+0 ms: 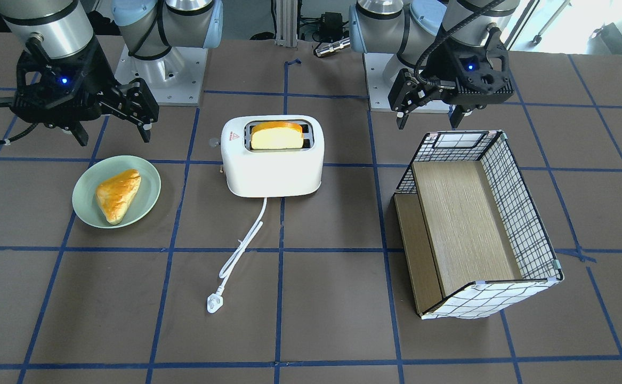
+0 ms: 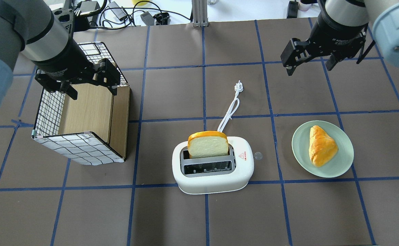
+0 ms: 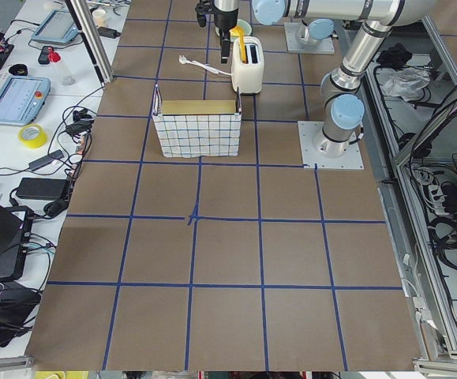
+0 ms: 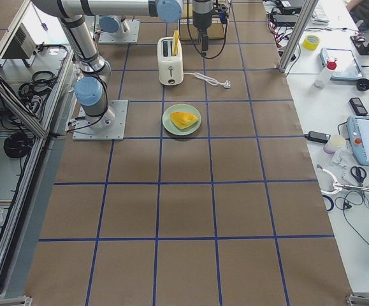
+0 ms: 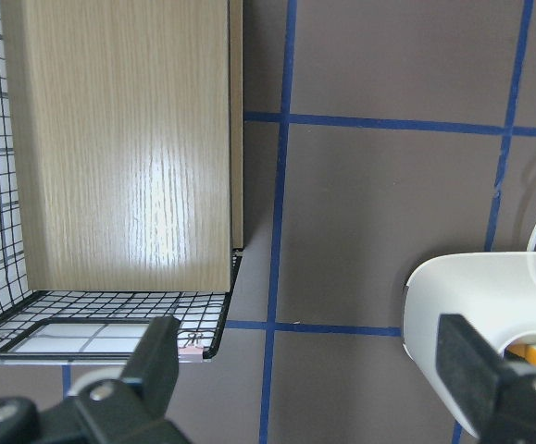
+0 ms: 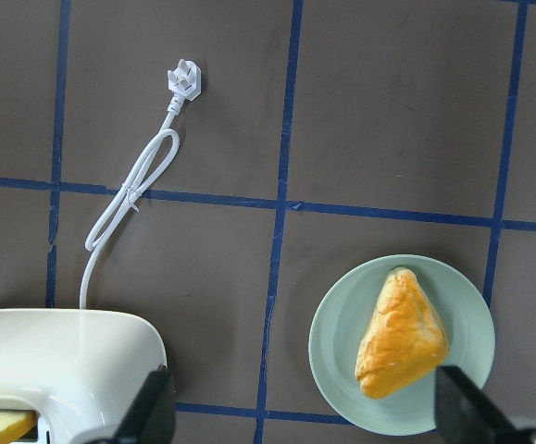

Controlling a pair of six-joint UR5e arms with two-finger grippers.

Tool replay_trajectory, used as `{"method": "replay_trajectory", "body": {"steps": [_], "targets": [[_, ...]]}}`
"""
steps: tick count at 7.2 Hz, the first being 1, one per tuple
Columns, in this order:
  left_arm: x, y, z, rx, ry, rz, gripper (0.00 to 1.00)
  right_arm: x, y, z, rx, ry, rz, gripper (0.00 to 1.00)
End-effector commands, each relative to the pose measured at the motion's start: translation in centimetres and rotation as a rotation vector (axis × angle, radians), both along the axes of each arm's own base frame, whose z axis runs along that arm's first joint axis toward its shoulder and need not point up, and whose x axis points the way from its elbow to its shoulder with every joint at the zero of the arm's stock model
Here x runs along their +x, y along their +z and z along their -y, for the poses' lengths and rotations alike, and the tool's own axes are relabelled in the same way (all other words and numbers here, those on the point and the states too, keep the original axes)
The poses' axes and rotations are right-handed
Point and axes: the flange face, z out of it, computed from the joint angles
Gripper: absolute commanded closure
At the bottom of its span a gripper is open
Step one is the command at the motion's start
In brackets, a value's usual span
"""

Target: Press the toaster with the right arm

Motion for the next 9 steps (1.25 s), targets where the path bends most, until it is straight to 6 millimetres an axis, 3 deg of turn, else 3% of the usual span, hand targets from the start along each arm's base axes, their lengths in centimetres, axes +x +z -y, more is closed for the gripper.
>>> {"method": "replay_trajectory", "body": {"steps": [1, 9], "targets": [[0.00, 0.00, 0.00, 0.000, 0.000, 0.000, 0.00, 0.01, 0.02, 0.01, -0.001, 0.000, 0.001, 0.00], [0.00, 0.00, 0.00, 0.000, 0.000, 0.000, 0.00, 0.07, 0.39, -0.84, 0.018, -0.030, 0.000, 0.00]]}}
